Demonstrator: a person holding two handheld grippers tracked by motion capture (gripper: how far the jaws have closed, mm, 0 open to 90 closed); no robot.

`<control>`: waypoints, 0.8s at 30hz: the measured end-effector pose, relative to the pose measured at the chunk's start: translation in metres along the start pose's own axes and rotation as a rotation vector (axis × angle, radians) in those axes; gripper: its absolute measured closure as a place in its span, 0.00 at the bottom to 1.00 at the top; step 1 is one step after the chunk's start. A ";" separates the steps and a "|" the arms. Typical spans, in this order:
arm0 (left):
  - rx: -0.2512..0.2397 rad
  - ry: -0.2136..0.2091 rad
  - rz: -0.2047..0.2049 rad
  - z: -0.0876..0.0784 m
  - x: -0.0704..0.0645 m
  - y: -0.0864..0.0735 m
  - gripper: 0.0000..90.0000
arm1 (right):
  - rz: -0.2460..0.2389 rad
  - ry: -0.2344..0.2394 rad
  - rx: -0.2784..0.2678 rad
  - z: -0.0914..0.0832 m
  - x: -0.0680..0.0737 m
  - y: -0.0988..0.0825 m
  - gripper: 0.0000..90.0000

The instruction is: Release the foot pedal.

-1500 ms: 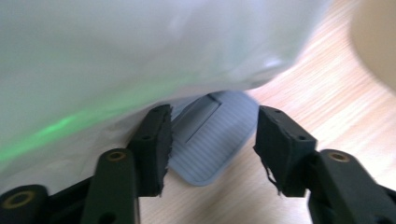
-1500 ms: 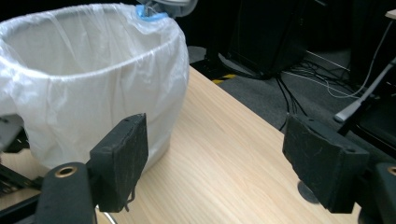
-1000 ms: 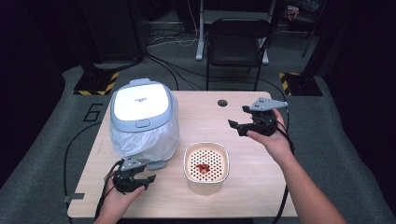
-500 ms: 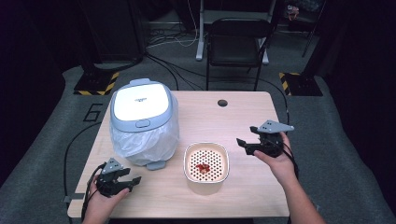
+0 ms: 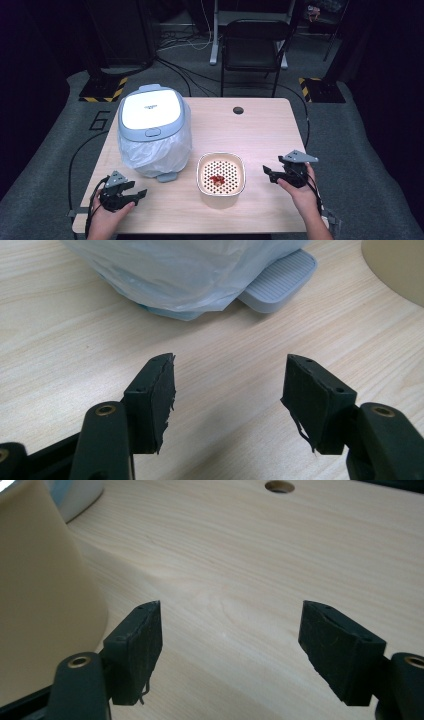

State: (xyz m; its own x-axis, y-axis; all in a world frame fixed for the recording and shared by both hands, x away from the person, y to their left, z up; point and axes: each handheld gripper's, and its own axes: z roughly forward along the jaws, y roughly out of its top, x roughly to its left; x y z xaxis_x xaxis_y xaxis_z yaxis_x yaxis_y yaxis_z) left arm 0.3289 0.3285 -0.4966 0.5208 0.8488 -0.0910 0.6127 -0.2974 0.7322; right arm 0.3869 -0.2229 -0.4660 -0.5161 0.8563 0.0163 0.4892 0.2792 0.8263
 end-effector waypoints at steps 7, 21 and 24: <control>0.009 0.006 -0.001 0.003 0.004 -0.003 0.41 | 0.020 -0.044 0.033 0.008 -0.014 -0.024 0.28; 0.004 0.031 -0.021 0.011 0.021 -0.013 0.38 | 0.058 -0.048 0.057 0.021 -0.021 -0.049 0.27; -0.013 0.065 -0.002 0.014 0.026 -0.016 0.38 | 0.050 -0.050 0.069 0.027 -0.019 -0.050 0.25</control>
State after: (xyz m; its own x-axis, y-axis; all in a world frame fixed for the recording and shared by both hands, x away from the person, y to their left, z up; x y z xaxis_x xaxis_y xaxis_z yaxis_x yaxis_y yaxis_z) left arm 0.3410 0.3493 -0.5200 0.4799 0.8760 -0.0491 0.6056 -0.2903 0.7409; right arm 0.3913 -0.2419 -0.5225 -0.4548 0.8902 0.0273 0.5620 0.2630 0.7842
